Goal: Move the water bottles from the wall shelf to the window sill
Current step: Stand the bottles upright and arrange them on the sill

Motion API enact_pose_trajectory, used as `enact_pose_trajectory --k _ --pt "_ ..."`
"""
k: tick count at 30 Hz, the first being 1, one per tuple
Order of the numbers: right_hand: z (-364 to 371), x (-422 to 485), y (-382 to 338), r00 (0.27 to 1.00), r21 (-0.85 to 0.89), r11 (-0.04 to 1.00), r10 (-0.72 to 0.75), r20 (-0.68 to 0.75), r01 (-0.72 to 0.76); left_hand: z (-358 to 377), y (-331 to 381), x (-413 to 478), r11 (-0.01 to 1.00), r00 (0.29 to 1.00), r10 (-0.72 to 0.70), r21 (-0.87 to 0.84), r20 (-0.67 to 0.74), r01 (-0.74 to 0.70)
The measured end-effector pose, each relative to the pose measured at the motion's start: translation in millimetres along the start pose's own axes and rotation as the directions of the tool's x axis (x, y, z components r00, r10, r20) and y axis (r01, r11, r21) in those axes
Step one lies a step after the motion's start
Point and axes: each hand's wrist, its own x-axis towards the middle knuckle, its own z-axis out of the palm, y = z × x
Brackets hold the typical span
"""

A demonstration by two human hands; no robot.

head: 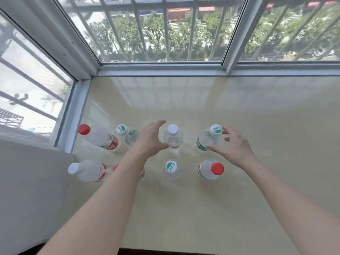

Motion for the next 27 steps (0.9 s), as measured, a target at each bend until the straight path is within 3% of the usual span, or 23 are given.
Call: enact_pose_trajectory --k 9,16,27 --pt "22.1 21.5 1.7 0.996 0.005 0.998 -0.063 -0.063 0.064 10.7 -6.6 17.4 0.981 0.992 0.084 -0.183 0.097 -0.065" --pt "26.1 27.2 6.6 0.994 -0.030 0.994 -0.108 -0.006 0.108 22.1 -2.5 7.2 0.956 0.997 0.069 -0.286 -0.016 -0.071" --pt "25.7 31.1 10.9 0.988 -0.031 0.988 -0.149 0.039 0.150 26.0 -1.9 7.0 0.959 0.995 0.081 -0.267 -0.051 -0.092"
